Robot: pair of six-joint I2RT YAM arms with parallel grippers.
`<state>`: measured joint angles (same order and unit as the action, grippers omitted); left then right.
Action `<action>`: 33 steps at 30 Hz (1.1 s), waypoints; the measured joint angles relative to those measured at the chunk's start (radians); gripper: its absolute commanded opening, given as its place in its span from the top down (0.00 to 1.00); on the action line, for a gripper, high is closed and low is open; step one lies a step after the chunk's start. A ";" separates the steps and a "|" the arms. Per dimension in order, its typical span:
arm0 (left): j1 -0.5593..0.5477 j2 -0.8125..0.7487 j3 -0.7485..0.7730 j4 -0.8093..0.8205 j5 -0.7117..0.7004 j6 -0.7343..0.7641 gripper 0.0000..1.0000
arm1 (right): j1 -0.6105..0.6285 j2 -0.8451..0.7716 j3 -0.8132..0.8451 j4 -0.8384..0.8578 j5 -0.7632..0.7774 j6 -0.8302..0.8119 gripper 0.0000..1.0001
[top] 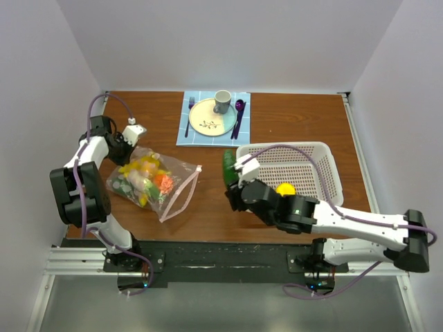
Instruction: Open the zip-top bag and remove the fake food
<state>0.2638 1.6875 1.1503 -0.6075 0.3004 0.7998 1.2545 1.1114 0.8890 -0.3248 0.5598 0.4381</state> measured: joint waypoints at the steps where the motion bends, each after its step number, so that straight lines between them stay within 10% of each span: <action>1: -0.003 0.000 0.000 -0.006 0.005 -0.003 1.00 | -0.008 -0.027 -0.004 -0.007 0.042 0.014 1.00; 8: -0.038 -0.011 0.000 -0.047 0.057 -0.023 1.00 | -0.181 0.045 -0.028 -0.126 0.214 0.160 1.00; 10: -0.051 -0.014 0.000 -0.052 0.068 -0.027 1.00 | -0.224 0.135 -0.027 -0.167 0.217 0.196 0.38; 12: -0.056 -0.015 0.000 -0.055 0.074 -0.031 1.00 | -0.244 0.218 -0.027 -0.204 0.216 0.217 0.02; 20: -0.060 -0.015 0.000 -0.063 0.082 -0.042 1.00 | -0.222 0.238 -0.010 -0.197 0.245 0.160 0.01; 33: -0.072 -0.089 0.169 -0.253 0.134 -0.108 1.00 | 0.200 0.303 0.002 0.263 0.245 -0.134 0.15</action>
<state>0.1921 1.5982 1.3197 -0.8604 0.4347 0.6914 1.4544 1.4147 0.8906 -0.0616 0.8051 0.3046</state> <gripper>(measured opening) 0.013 0.880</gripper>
